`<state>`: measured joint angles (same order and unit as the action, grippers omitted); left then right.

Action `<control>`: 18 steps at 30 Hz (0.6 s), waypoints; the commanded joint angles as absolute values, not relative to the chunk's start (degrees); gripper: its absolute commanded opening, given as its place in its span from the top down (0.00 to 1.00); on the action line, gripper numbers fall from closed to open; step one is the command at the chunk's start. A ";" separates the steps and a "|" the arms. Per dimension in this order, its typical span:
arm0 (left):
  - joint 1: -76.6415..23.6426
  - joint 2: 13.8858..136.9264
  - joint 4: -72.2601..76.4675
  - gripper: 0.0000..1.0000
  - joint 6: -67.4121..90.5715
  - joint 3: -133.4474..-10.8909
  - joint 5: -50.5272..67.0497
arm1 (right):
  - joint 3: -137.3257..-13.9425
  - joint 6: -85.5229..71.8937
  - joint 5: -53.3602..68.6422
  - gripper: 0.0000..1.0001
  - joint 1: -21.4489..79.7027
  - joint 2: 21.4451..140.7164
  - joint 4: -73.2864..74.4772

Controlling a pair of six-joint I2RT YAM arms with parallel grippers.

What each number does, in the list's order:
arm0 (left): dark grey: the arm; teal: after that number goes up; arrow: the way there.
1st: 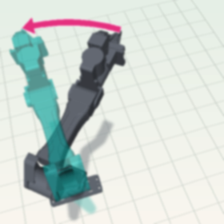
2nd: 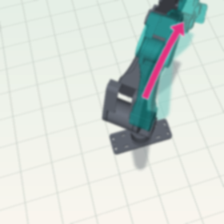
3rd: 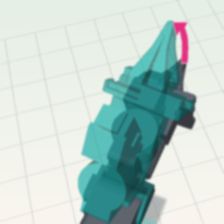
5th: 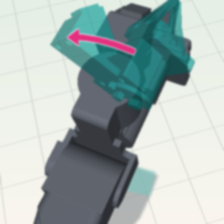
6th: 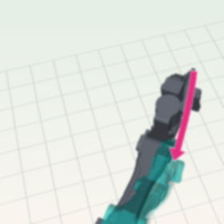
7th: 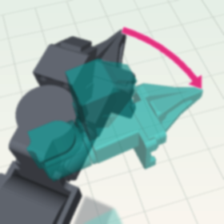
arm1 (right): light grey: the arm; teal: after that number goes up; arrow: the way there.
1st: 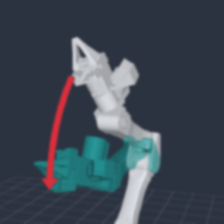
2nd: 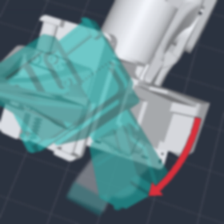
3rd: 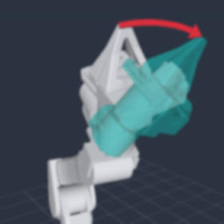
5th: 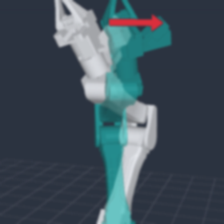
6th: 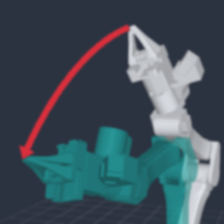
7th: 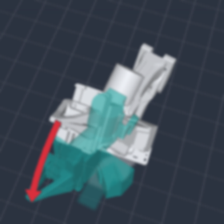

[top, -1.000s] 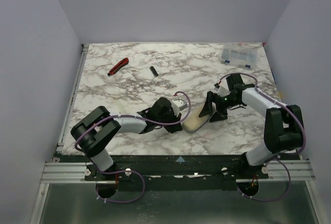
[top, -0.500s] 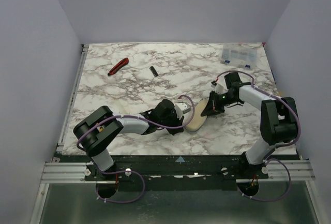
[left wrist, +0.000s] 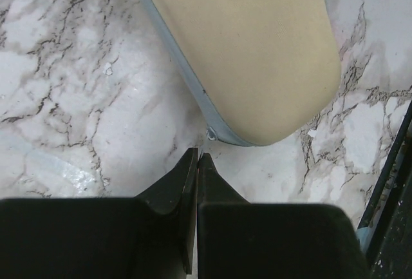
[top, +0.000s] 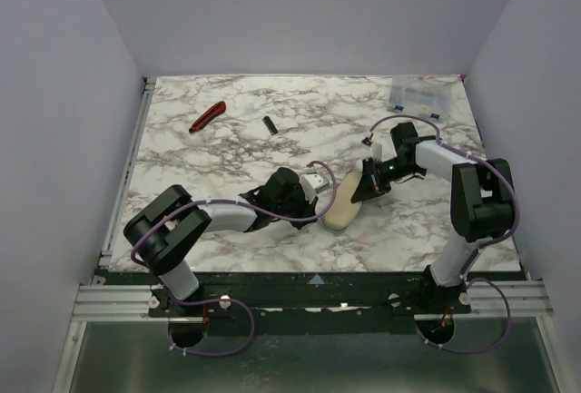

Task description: Open the umbrella

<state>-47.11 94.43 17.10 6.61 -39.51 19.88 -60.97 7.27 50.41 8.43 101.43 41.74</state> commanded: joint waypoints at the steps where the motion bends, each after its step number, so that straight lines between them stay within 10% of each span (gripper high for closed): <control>1: -44.48 92.43 18.19 1.00 3.63 -40.14 16.04 | -61.02 16.75 49.35 1.00 8.61 102.75 49.69; 18: -43.14 100.35 18.28 1.00 5.57 -51.06 17.73 | -66.80 26.88 54.58 1.00 9.23 109.64 55.69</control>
